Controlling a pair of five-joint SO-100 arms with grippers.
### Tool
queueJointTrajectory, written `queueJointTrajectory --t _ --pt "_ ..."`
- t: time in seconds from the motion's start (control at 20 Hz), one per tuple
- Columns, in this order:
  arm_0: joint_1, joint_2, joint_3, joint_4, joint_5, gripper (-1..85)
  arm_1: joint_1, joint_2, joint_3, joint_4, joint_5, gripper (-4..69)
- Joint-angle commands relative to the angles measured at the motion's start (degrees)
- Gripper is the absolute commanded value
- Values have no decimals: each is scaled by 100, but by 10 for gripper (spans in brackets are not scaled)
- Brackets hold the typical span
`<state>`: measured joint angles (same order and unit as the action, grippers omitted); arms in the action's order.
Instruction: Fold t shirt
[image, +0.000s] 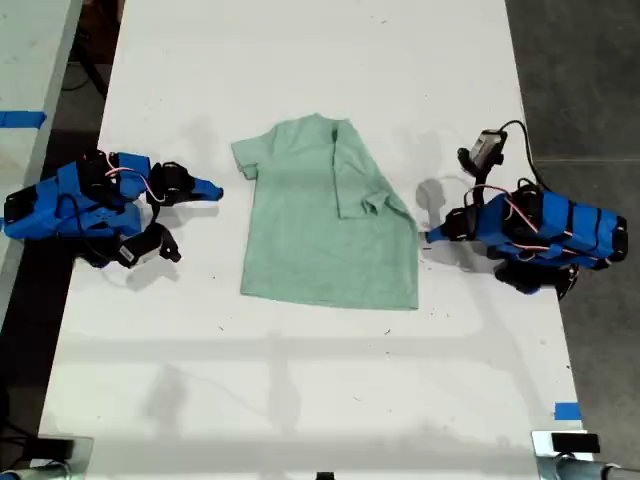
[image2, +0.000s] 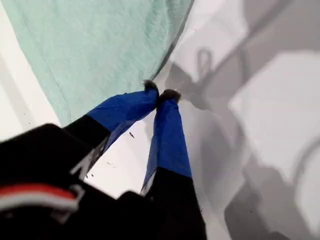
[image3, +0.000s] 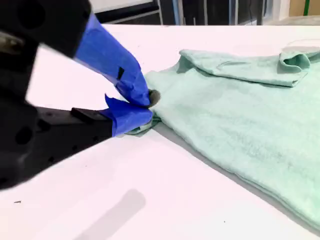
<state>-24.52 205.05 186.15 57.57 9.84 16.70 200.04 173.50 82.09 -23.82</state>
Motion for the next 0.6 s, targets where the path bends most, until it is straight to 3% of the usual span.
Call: queueJointTrajectory --t 0.0,0.1,0.55 --pt "-44 53 220 26 -70 -3 -88 35 229 -167 -316 23" --pt "-35 53 220 35 -53 -3 -44 35 229 -176 -571 23" --pt "-79 53 220 53 -114 -3 -62 35 220 -123 26 22"
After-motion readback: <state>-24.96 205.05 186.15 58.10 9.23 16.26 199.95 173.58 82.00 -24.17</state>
